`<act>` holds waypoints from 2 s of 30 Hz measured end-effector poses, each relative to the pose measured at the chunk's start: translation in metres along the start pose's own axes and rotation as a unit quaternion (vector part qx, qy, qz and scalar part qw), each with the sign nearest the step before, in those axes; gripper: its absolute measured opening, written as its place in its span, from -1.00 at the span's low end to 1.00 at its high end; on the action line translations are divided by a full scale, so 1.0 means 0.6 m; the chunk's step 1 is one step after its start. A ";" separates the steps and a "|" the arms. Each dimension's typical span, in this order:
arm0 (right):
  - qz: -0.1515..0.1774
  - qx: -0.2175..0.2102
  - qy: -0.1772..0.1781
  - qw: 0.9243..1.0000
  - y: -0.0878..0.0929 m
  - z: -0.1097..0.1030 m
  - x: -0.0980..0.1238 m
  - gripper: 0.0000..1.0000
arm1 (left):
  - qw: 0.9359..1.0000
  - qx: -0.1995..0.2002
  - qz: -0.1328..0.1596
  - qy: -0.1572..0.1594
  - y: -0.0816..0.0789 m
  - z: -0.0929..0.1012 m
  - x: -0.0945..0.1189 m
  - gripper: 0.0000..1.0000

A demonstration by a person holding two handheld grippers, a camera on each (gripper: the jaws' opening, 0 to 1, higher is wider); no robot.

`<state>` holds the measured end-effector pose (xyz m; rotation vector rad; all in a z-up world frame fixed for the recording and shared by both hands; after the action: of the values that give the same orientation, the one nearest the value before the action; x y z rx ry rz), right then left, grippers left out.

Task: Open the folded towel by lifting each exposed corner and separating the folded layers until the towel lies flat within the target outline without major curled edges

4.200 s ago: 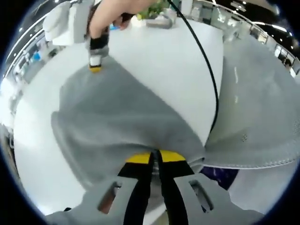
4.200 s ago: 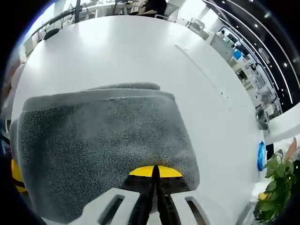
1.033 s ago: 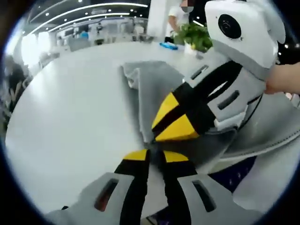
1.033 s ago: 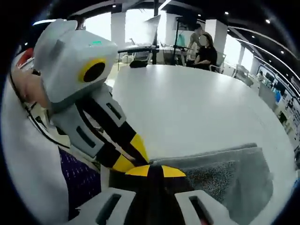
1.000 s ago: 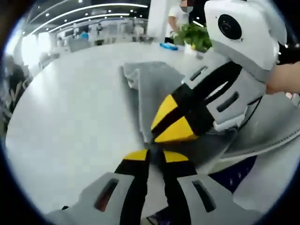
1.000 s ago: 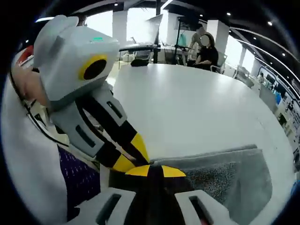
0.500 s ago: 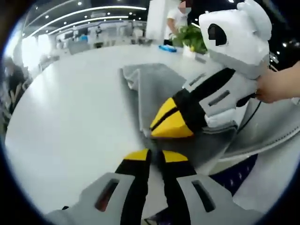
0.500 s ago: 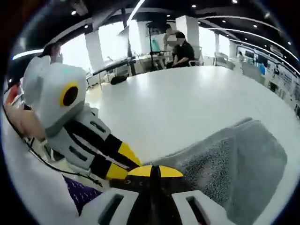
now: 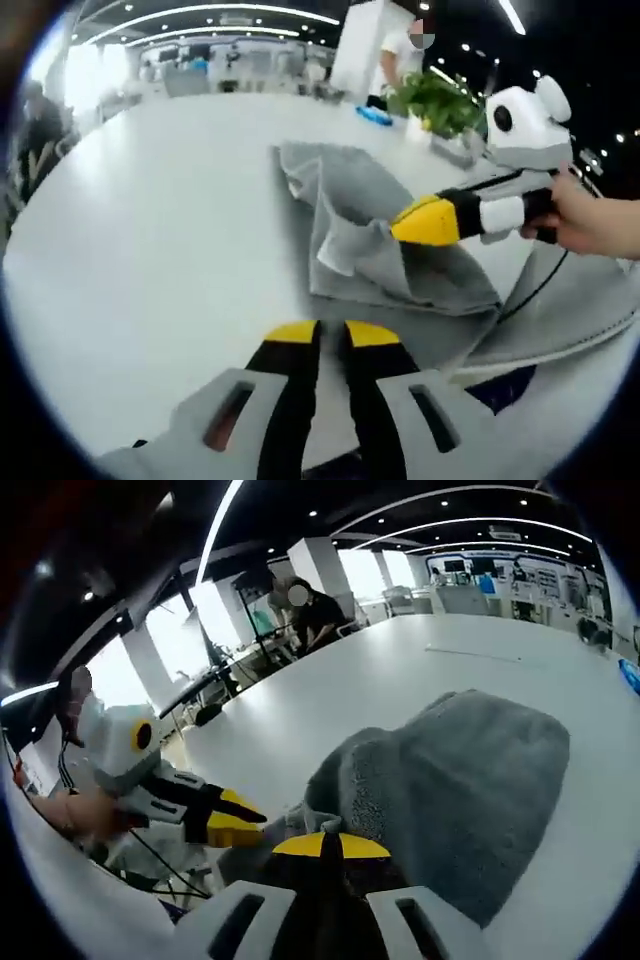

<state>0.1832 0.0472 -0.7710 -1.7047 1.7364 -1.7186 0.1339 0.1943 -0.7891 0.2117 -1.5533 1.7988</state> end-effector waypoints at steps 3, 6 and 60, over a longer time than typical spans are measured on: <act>0.004 -0.009 0.008 1.000 0.007 0.004 0.007 -1.00 | 0.999 0.042 0.013 0.016 -0.021 -0.004 -0.009 -0.76; 0.005 -0.015 0.012 1.000 0.009 0.005 0.010 -1.00 | 0.999 -0.009 -0.035 0.010 -0.011 -0.005 -0.036 -0.75; -0.016 -0.094 0.215 0.972 0.105 0.172 0.196 -1.00 | 0.997 -0.063 -0.046 -0.020 -0.021 -0.032 -0.021 -0.89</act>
<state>0.1852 -0.1206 -0.7867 -1.5123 2.1189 -2.1238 0.1568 0.2062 -0.7910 0.2555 -1.6513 1.6289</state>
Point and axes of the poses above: the point that each gripper's makers call its tool centre point, and the gripper's own axes: x roughly backward along the fingers, z roughly to its right, y roughly out of its underside, the point moved 6 cm from there along x, roughly backward along the fingers
